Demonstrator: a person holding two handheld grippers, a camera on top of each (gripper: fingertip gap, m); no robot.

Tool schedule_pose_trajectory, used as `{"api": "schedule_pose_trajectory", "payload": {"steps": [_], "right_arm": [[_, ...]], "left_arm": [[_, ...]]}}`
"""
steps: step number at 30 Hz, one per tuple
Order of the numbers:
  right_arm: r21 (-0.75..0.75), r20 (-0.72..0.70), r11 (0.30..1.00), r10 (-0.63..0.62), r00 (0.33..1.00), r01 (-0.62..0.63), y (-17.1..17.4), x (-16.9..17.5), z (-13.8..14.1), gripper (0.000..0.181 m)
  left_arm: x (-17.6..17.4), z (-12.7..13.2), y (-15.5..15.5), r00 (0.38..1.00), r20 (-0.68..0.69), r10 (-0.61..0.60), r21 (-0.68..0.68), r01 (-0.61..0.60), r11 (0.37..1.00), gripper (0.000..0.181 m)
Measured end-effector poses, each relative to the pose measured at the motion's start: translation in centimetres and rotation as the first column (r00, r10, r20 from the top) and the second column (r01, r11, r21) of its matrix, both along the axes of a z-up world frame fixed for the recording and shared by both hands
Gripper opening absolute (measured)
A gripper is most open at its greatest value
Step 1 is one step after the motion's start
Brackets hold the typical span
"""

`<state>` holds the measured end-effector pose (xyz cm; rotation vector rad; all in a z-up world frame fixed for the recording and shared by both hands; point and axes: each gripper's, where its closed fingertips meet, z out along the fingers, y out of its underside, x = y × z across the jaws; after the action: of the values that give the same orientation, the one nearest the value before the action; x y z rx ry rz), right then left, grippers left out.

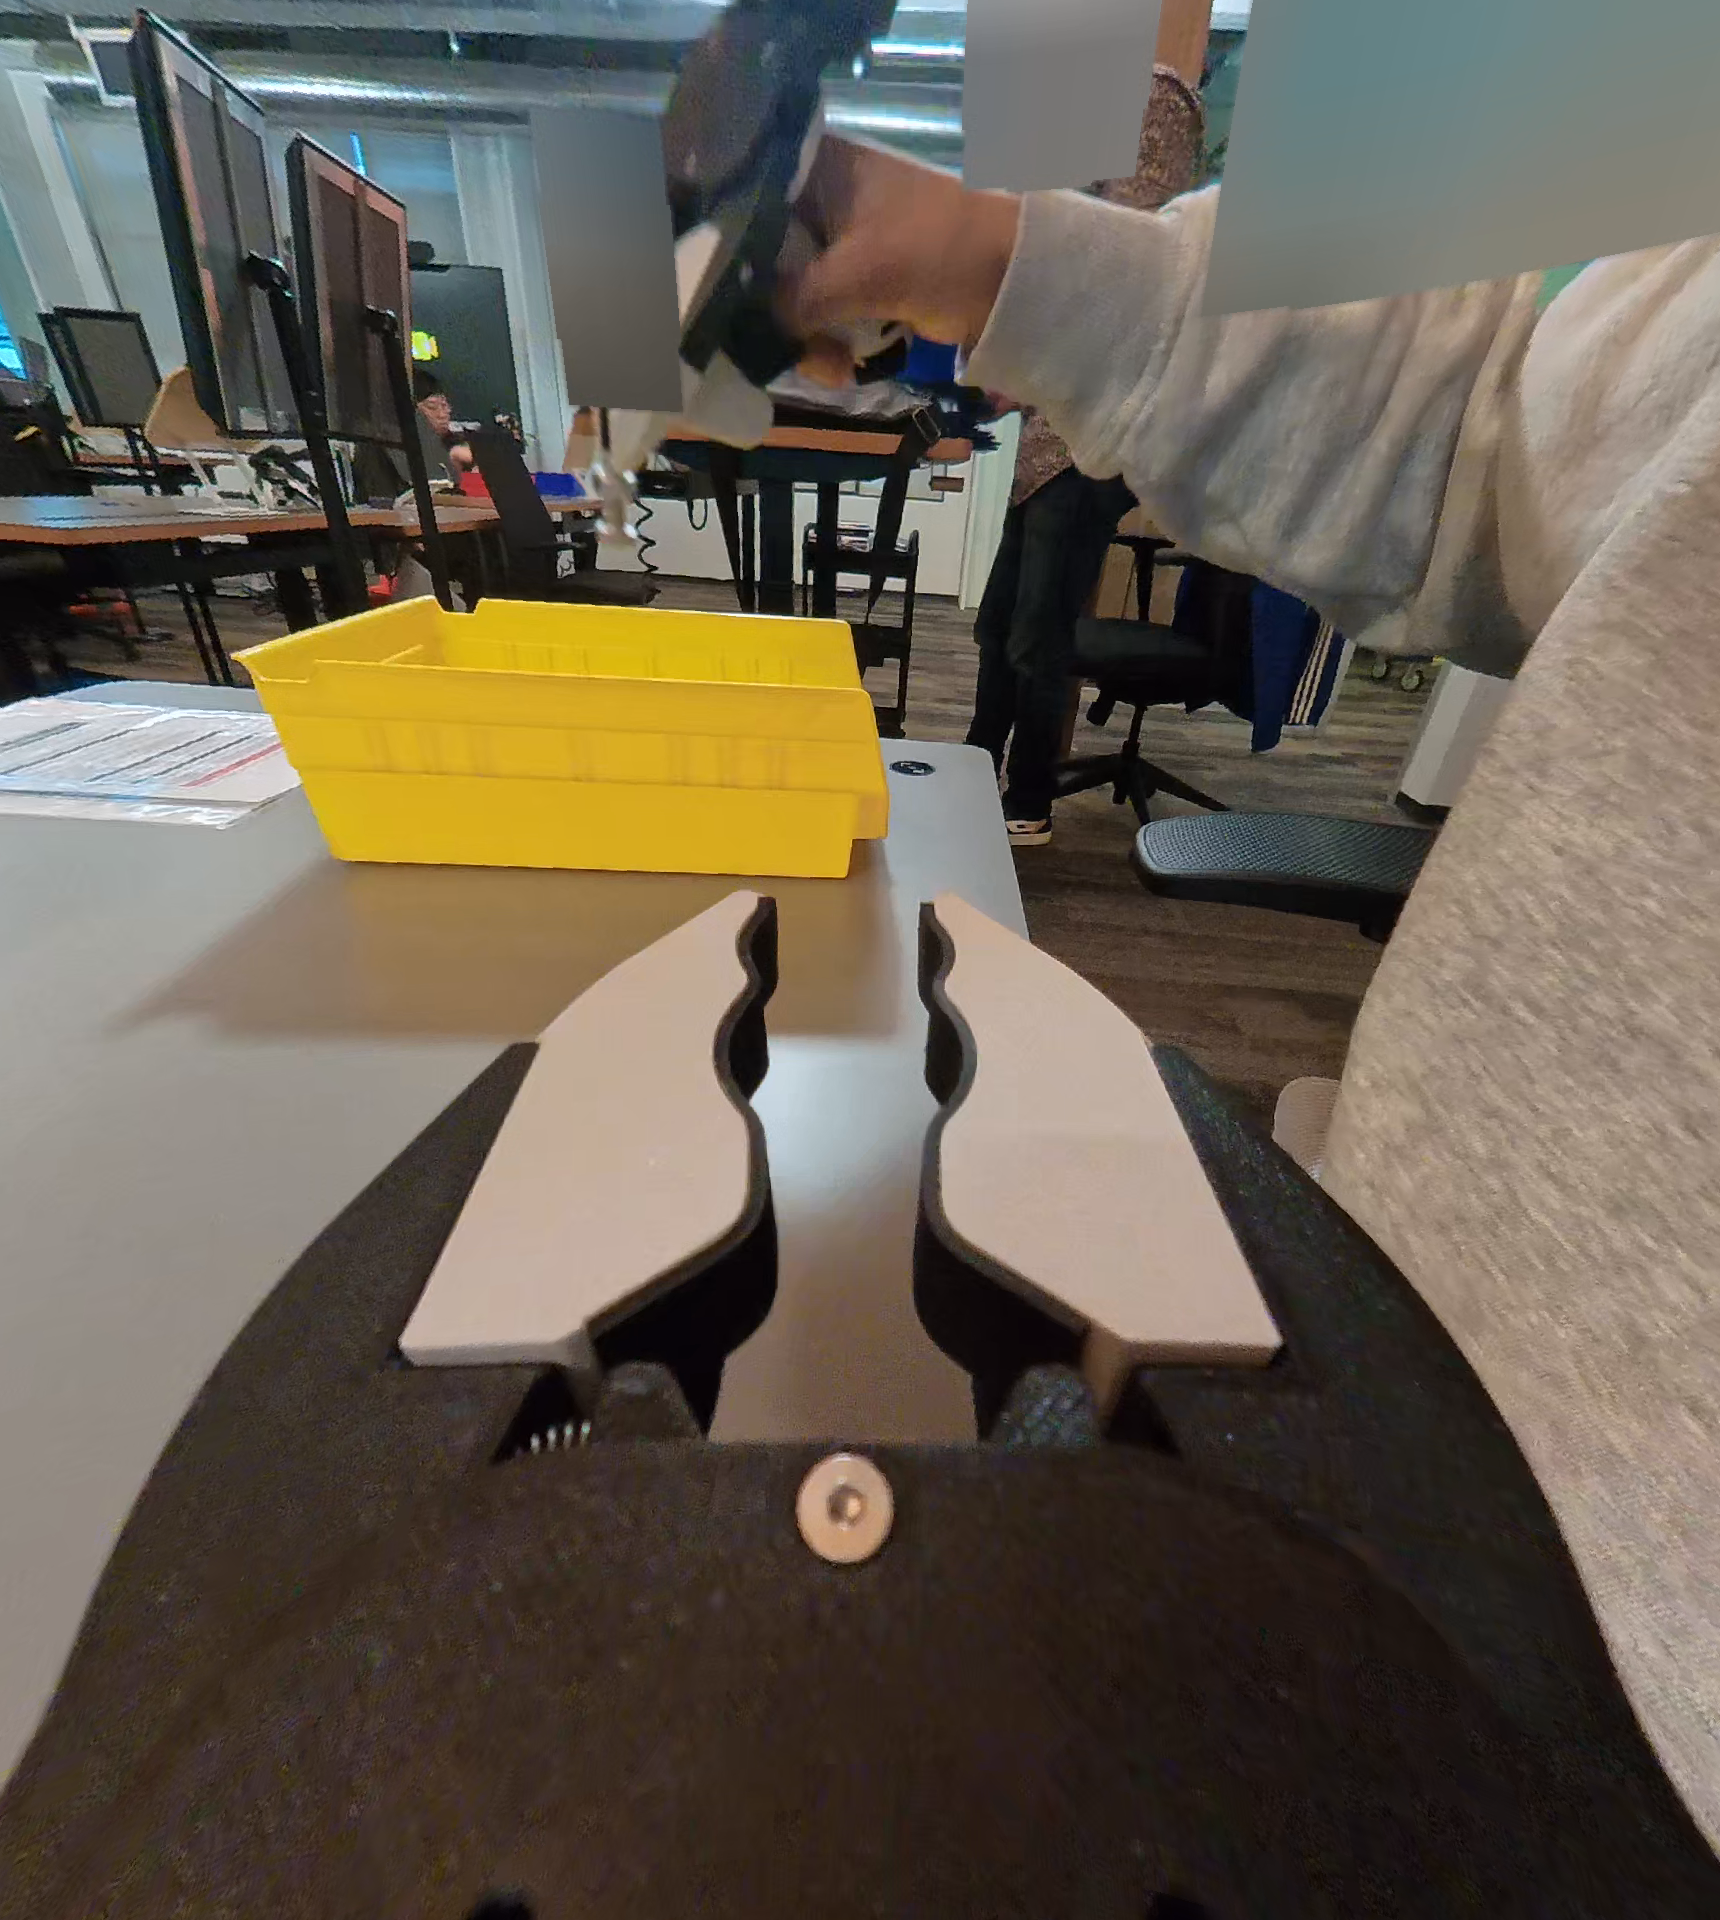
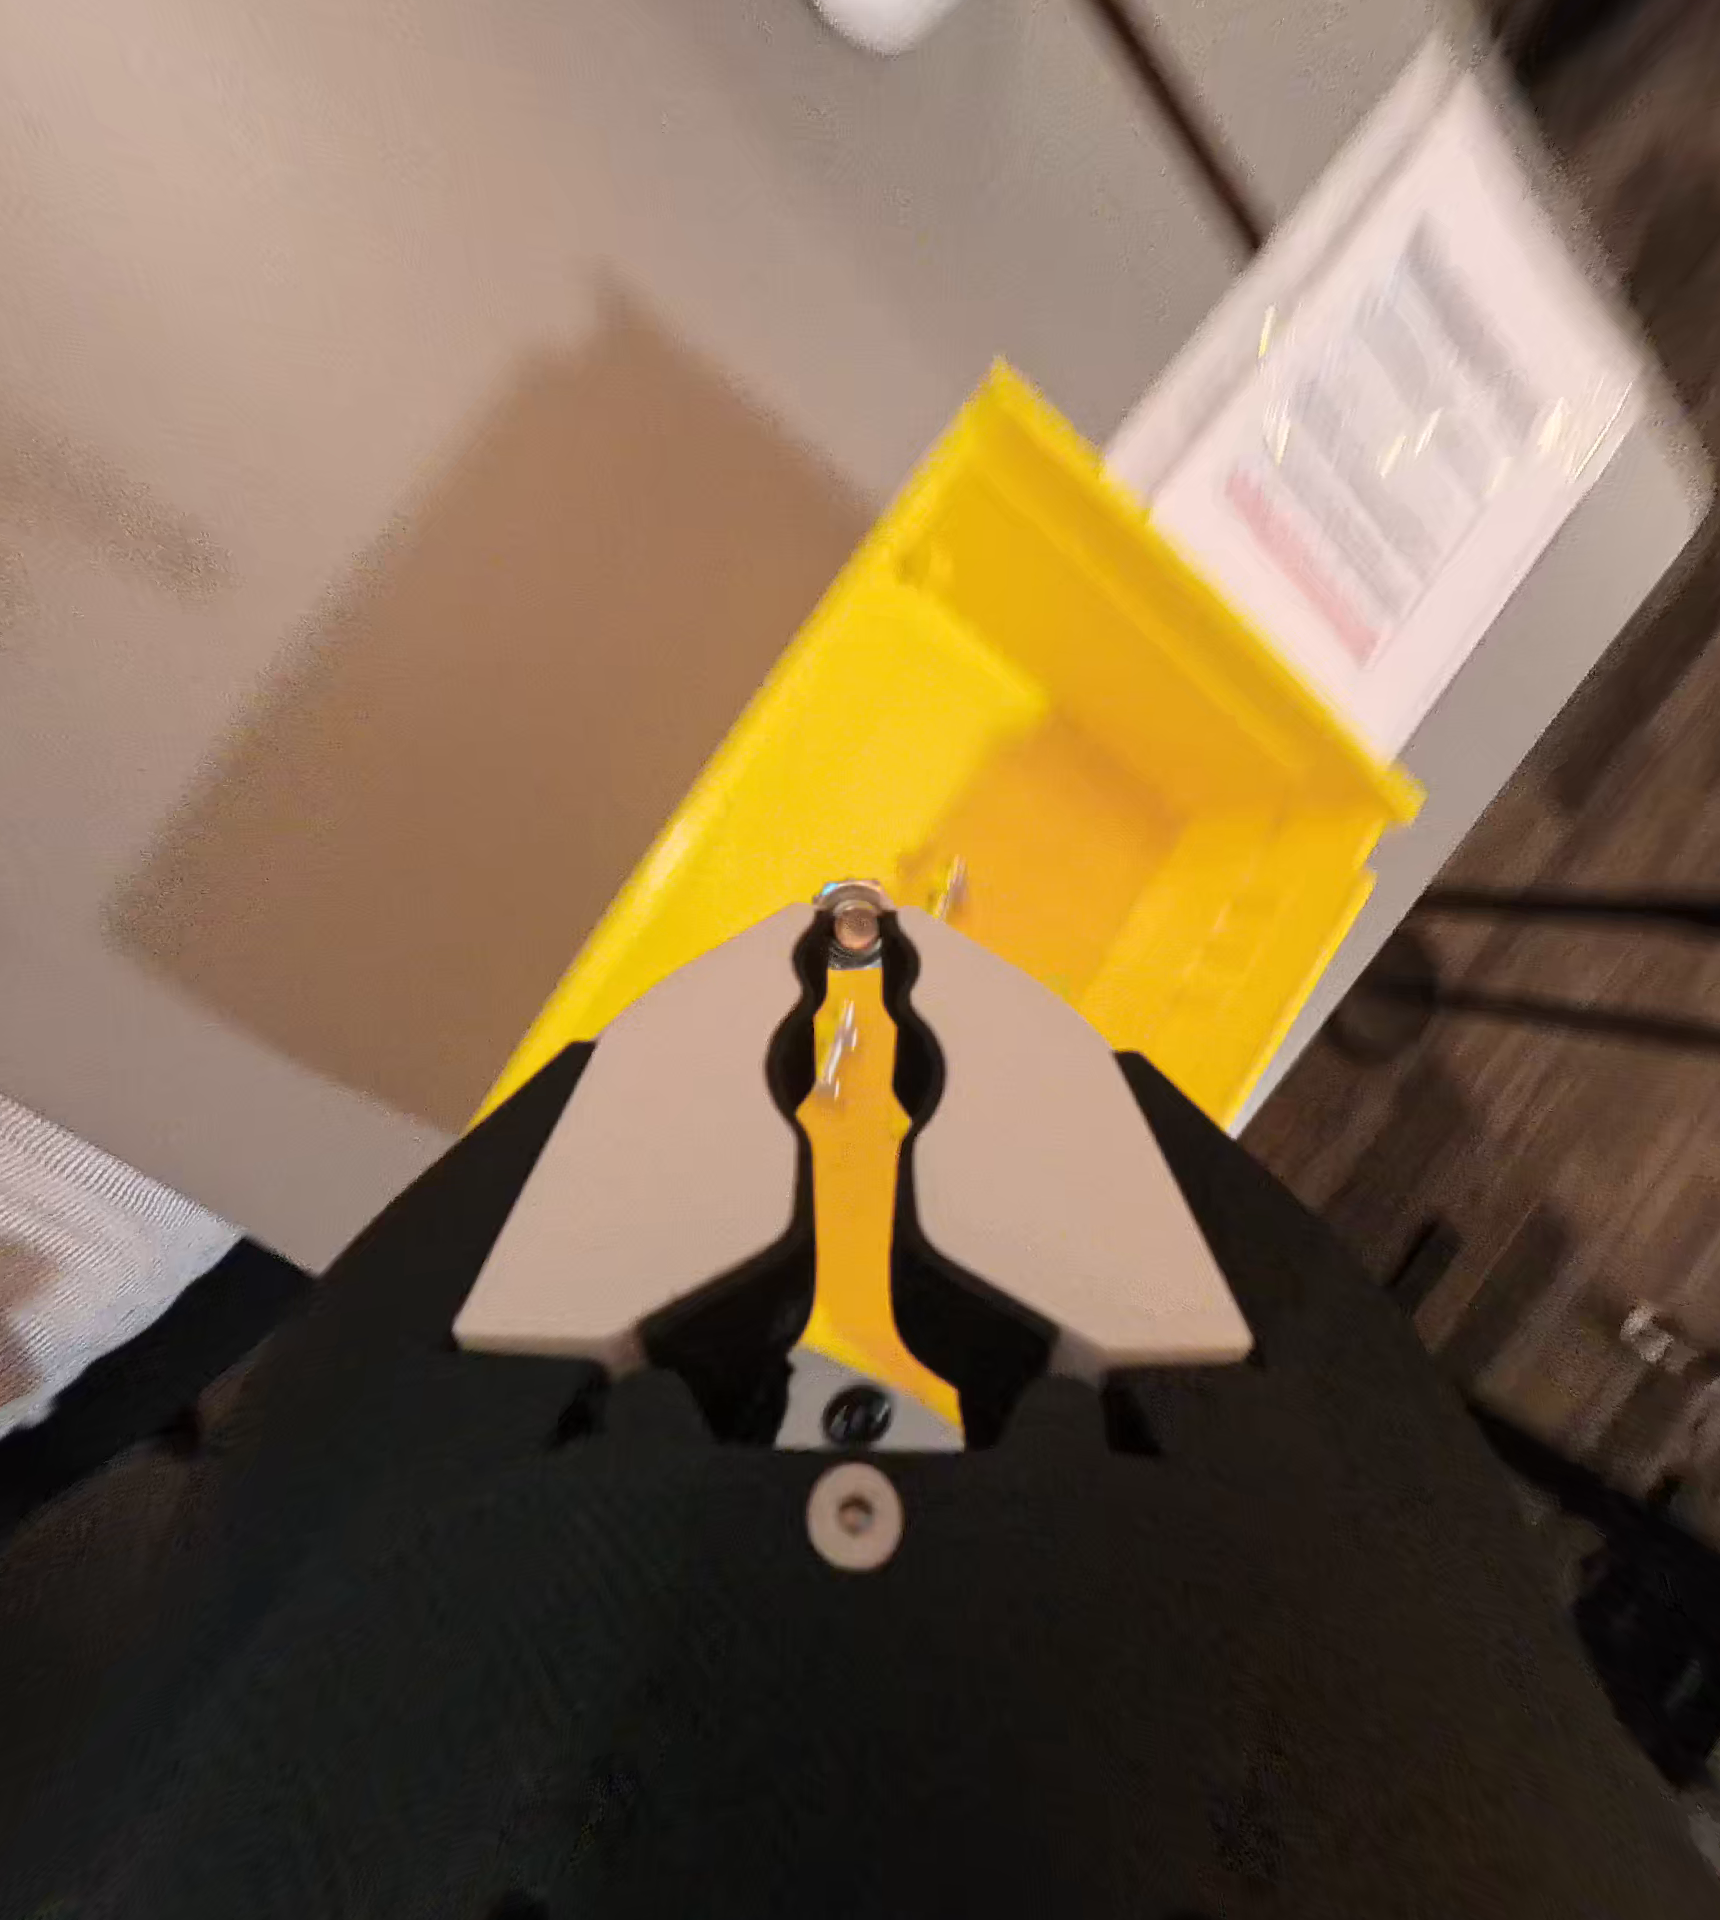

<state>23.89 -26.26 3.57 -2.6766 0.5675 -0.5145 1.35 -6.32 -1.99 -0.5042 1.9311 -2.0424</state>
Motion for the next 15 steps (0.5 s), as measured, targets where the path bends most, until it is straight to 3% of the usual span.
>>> {"api": "schedule_pose_trajectory", "payload": {"steps": [1,4,7,11,15], "right_arm": [[-0.025,-0.079,0.998,-0.068,0.995,0.066,-1.8,0.5,-1.6,0.010],[-0.111,-0.361,0.967,-0.255,0.897,0.230,-5.8,0.2,-6.6,0.009],[-0.197,-0.553,0.938,-0.346,0.758,0.285,-7.8,-1.0,-10.4,0.009],[-0.385,-0.611,0.896,-0.427,0.667,0.221,-10.5,-2.5,-13.9,0.009],[-0.497,-0.602,0.855,-0.464,0.650,0.150,-11.6,-3.2,-15.7,0.009]], "left_arm": [[0.1,-0.1,-0.1,1.000,-0.004,0.001,0.002,-0.001,1.000,0.026],[0.2,-0.6,-0.3,1.000,-0.020,0.005,0.012,-0.005,1.000,0.025],[0.3,-1.0,-0.5,1.000,-0.029,0.011,0.026,-0.010,1.000,0.025],[0.5,-1.3,-0.5,0.999,-0.033,0.024,0.037,-0.023,0.999,0.024],[0.7,-1.2,-0.3,0.998,-0.048,0.031,0.021,-0.030,0.999,0.024]]}}
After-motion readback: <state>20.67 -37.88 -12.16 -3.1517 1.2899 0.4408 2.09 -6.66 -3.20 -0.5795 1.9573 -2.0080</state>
